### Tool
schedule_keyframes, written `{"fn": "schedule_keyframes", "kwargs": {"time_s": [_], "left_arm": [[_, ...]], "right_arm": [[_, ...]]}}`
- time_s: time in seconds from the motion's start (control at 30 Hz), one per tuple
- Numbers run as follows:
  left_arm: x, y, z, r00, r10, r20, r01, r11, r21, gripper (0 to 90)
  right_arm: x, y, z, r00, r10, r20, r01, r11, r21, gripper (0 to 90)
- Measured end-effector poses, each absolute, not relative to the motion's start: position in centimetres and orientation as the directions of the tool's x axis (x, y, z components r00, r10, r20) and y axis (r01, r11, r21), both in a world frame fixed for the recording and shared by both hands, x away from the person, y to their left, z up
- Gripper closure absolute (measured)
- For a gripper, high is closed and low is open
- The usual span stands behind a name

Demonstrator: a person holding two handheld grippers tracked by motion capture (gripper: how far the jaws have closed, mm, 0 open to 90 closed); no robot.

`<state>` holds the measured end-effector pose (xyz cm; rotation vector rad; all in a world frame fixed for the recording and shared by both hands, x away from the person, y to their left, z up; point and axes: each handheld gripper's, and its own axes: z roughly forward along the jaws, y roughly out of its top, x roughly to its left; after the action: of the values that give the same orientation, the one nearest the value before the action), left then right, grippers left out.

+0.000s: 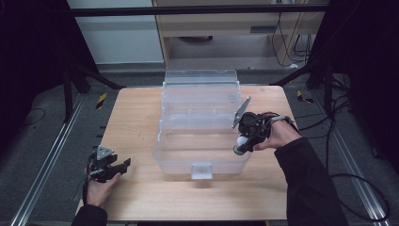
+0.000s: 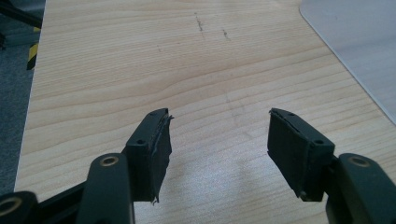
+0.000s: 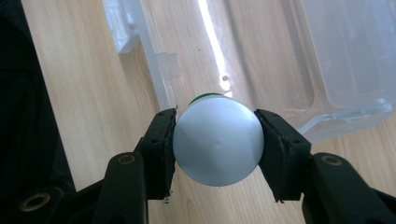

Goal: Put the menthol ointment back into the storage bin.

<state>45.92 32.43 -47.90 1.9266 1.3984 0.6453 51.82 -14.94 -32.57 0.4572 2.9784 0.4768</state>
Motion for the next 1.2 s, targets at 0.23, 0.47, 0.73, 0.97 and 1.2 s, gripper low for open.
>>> {"fn": "schedule_keyframes", "kwargs": {"time_s": [0.23,0.47,0.73,0.97,1.2], "left_arm": [[45.9,32.4,-47.9,0.306,0.952,0.011,0.625,-0.21,0.752,39.1],[46.0,32.4,-47.9,0.306,0.952,0.012,0.625,-0.21,0.752,39.1],[46.0,32.4,-47.9,0.306,0.952,0.013,0.624,-0.211,0.752,39.2],[46.0,32.4,-47.9,0.306,0.952,0.015,0.625,-0.213,0.751,39.3],[45.9,32.5,-47.9,0.306,0.952,0.015,0.624,-0.212,0.752,39.3]], "right_arm": [[52.9,-15.0,-34.8,-0.945,0.325,-0.031,0.301,0.905,0.301,50.3],[53.6,-15.1,-36.4,-0.943,0.332,-0.023,0.311,0.905,0.29,50.3],[53.9,-15.2,-38.1,-0.945,0.327,-0.02,0.309,0.91,0.274,50.3],[53.9,-15.2,-39.2,-0.948,0.318,-0.014,0.302,0.915,0.268,50.2],[53.9,-15.0,-39.9,-0.952,0.306,-0.007,0.294,0.92,0.26,50.1]]}}
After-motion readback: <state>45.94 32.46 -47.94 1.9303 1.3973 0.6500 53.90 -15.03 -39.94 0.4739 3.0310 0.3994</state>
